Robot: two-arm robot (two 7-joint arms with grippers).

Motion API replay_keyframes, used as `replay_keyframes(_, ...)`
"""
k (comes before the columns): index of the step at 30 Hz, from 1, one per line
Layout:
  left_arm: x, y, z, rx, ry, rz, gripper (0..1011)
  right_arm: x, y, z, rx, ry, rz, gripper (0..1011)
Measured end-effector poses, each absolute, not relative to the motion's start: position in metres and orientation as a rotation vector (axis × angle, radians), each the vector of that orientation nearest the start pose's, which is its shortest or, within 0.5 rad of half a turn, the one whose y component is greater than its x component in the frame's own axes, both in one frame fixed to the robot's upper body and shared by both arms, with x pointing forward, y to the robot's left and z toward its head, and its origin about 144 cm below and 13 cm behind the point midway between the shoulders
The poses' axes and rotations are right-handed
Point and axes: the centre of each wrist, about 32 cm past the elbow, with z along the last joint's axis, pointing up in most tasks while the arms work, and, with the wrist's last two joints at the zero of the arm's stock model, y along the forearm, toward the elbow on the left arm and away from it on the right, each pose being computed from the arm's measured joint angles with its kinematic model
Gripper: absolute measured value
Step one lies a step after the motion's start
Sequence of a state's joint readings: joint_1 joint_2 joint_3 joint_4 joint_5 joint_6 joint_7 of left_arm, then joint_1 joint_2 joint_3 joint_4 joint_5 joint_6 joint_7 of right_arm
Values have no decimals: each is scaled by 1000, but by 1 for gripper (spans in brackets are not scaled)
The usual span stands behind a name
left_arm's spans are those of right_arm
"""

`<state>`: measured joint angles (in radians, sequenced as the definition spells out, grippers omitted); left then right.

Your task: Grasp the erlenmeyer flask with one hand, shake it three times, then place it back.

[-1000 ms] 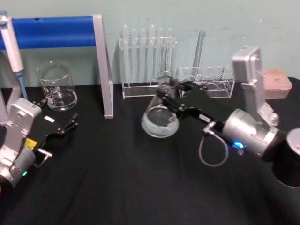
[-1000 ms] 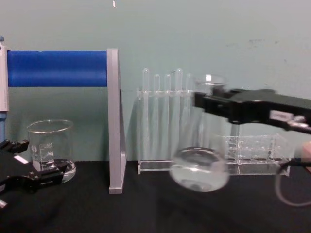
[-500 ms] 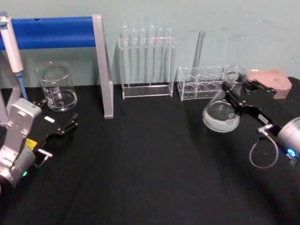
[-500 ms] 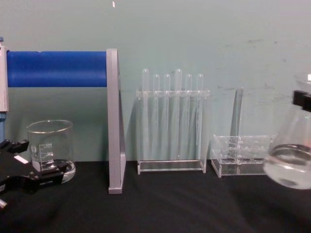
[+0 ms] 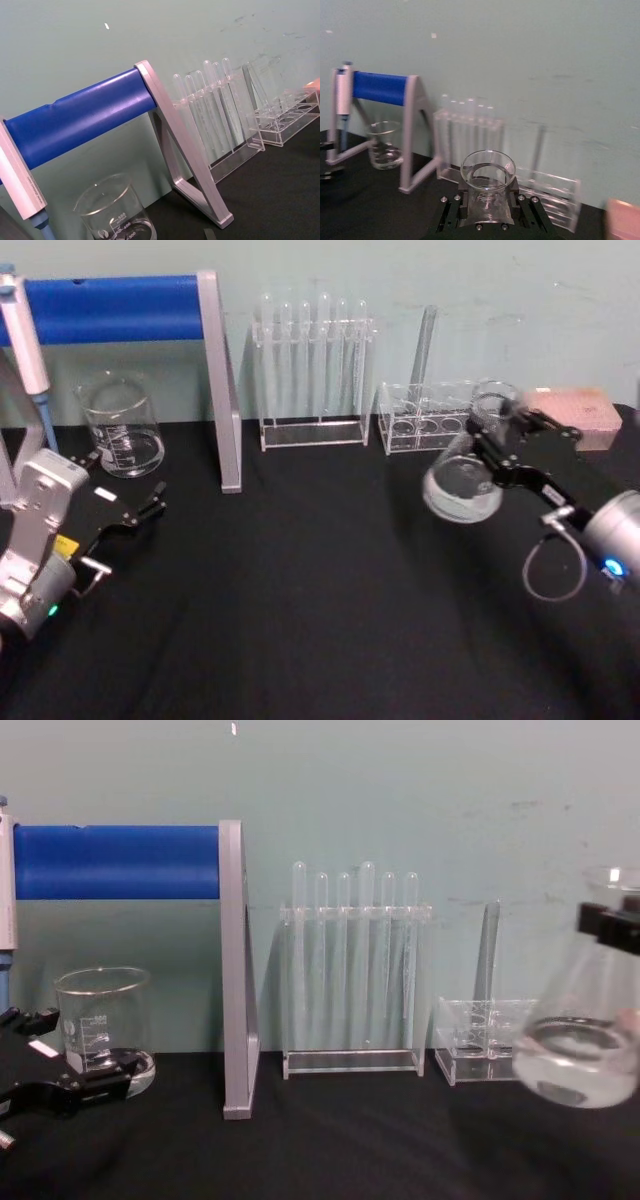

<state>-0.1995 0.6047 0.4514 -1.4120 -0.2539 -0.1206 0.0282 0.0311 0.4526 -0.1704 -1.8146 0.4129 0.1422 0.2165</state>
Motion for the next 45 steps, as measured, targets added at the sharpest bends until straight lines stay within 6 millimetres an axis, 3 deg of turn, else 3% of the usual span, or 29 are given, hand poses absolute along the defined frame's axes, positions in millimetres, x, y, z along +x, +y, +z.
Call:
replay_keyframes(18,489,310,1140,304,-285,1248,1001,494,-224,1223,-26,-51,-763,447)
replay_keyframes(35,489,310,1140,304,-285,1248,1001,503,-226,1217,-48,-60,-681,447)
replay_keyframes(45,489,310,1140,304,-285,1248,1001,506,-230,1204,-82,-60,-609,447)
